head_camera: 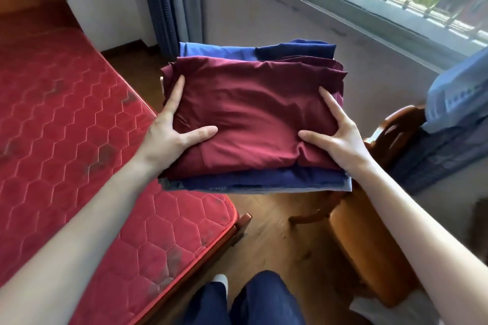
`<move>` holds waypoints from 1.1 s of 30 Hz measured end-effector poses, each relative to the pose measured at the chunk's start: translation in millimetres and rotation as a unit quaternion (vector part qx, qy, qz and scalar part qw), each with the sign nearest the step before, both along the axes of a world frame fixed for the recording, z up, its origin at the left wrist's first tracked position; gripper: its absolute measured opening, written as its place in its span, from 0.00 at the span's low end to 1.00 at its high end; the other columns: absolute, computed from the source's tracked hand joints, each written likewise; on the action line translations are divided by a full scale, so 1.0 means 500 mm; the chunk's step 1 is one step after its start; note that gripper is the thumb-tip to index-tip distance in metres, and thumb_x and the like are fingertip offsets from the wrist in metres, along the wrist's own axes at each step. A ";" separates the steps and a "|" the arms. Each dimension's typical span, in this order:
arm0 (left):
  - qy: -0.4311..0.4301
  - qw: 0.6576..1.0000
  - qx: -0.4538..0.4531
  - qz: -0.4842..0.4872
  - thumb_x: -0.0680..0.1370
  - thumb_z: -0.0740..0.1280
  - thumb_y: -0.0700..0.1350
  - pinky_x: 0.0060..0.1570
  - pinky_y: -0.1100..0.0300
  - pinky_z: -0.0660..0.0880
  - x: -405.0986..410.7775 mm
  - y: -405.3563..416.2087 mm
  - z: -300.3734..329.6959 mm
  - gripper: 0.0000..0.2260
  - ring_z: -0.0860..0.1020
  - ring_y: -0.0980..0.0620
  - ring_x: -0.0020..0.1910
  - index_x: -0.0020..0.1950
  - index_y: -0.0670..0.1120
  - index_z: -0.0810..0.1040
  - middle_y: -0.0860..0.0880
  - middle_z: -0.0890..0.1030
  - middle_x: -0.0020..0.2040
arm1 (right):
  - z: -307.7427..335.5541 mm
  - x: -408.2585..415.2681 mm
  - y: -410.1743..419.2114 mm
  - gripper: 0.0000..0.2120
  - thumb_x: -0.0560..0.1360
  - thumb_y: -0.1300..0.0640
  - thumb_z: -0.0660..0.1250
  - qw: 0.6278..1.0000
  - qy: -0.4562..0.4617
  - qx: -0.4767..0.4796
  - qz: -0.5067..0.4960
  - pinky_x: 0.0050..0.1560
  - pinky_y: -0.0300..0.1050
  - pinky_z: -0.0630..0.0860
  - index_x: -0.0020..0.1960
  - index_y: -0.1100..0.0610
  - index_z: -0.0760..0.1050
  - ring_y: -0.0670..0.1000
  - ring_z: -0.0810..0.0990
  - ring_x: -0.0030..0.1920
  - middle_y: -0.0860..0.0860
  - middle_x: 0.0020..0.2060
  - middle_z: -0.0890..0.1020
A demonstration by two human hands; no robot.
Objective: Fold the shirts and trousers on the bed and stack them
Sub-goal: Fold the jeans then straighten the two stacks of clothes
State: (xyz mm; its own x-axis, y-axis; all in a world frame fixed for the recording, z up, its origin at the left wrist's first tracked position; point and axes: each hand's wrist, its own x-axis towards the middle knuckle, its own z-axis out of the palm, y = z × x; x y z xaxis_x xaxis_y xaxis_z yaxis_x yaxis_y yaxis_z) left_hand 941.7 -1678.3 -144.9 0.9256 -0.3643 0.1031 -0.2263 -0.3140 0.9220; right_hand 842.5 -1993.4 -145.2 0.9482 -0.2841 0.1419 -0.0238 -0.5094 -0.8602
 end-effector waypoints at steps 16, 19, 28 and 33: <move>0.024 0.996 -0.002 0.083 0.63 0.75 0.60 0.64 0.80 0.52 0.239 -0.279 -0.054 0.47 0.56 0.67 0.74 0.76 0.67 0.54 0.61 0.57 0.77 | -0.040 0.327 -0.299 0.43 0.64 0.45 0.79 0.997 0.037 -0.024 0.060 0.71 0.48 0.67 0.71 0.27 0.58 0.44 0.72 0.66 0.45 0.65 0.72; 0.029 0.994 -0.007 0.102 0.63 0.75 0.59 0.61 0.85 0.51 0.267 -0.303 -0.067 0.47 0.55 0.69 0.72 0.77 0.64 0.54 0.62 0.57 0.76 | -0.051 0.386 -0.327 0.43 0.65 0.45 0.79 0.995 0.046 -0.024 0.084 0.71 0.51 0.67 0.71 0.27 0.58 0.46 0.72 0.67 0.46 0.66 0.71; 0.060 0.986 -0.001 0.159 0.64 0.75 0.60 0.56 0.87 0.53 0.398 -0.322 -0.112 0.46 0.56 0.75 0.67 0.77 0.64 0.54 0.65 0.57 0.73 | -0.103 0.600 -0.357 0.43 0.64 0.43 0.78 0.986 0.070 -0.023 0.151 0.71 0.49 0.67 0.70 0.26 0.58 0.45 0.72 0.66 0.45 0.65 0.72; 0.073 0.977 -0.004 0.201 0.64 0.75 0.61 0.59 0.79 0.53 0.529 -0.328 -0.121 0.46 0.56 0.72 0.69 0.76 0.67 0.53 0.67 0.57 0.72 | -0.122 0.799 -0.363 0.43 0.63 0.42 0.78 0.976 0.078 -0.008 0.204 0.70 0.48 0.67 0.70 0.26 0.58 0.44 0.72 0.66 0.44 0.65 0.71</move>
State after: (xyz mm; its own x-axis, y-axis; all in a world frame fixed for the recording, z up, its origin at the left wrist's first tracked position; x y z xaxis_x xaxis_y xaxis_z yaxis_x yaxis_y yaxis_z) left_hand 1206.2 -1842.3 -205.4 0.9987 0.0321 -0.0397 0.0483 -0.3433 0.9380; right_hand 1241.9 -2174.8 -206.4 0.9923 0.1232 -0.0126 0.0534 -0.5173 -0.8541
